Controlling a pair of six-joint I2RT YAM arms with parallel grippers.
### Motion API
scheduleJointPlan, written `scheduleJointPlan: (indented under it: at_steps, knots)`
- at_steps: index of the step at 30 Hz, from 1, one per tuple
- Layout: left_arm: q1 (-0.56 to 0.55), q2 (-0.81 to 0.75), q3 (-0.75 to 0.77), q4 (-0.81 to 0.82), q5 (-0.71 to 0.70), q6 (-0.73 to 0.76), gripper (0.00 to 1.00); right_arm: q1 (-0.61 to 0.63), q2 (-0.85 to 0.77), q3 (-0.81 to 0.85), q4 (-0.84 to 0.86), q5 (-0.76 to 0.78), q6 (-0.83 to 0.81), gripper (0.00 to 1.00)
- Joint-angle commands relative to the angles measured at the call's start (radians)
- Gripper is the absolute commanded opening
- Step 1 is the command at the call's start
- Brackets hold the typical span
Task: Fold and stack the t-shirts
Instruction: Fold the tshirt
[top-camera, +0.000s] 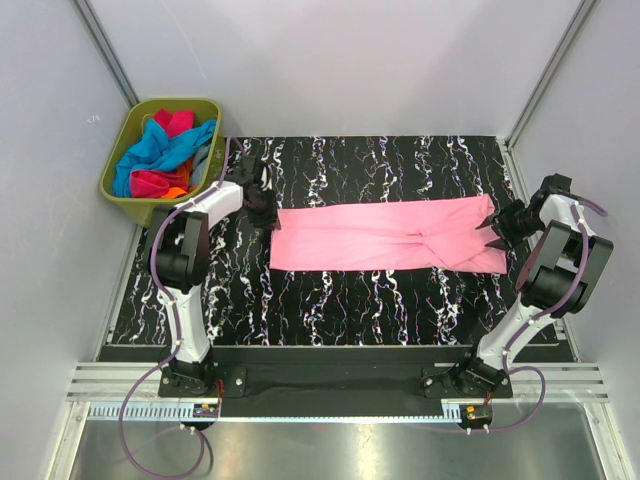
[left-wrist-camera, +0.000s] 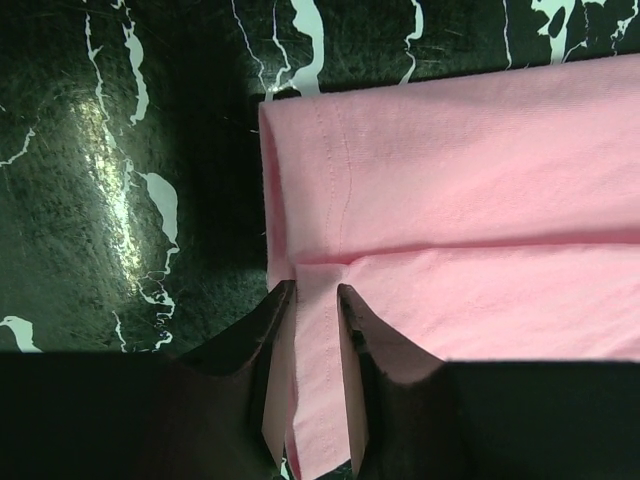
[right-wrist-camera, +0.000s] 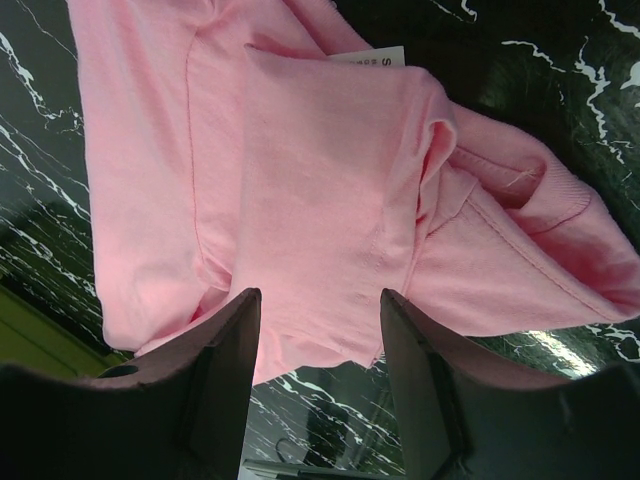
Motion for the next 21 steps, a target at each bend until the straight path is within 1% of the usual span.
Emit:
scheduleJointPlan:
  at_steps: [1,6,14,17,19,21]
  knots:
    - [-0.005,-0.024,0.008,0.035,-0.007,-0.005,0.28,0.007,0.002,0.000,0.008,-0.027,-0.014,0.58]
    - [-0.005,-0.015,0.006,0.035,-0.011,-0.004,0.29,0.007,0.007,0.005,0.009,-0.028,-0.014,0.58]
    - [-0.005,0.015,0.012,0.034,-0.016,-0.004,0.27,0.007,0.010,0.011,0.008,-0.028,-0.017,0.58]
    - [-0.005,0.020,0.019,0.034,-0.019,-0.004,0.19,0.007,0.015,0.014,0.006,-0.027,-0.016,0.58]
    - [-0.006,0.022,0.025,0.034,-0.014,-0.002,0.08,0.007,0.016,0.017,0.006,-0.018,-0.016,0.58]
    - [-0.008,0.005,0.023,0.035,-0.011,-0.004,0.00,0.007,0.019,0.026,0.006,-0.004,-0.011,0.58]
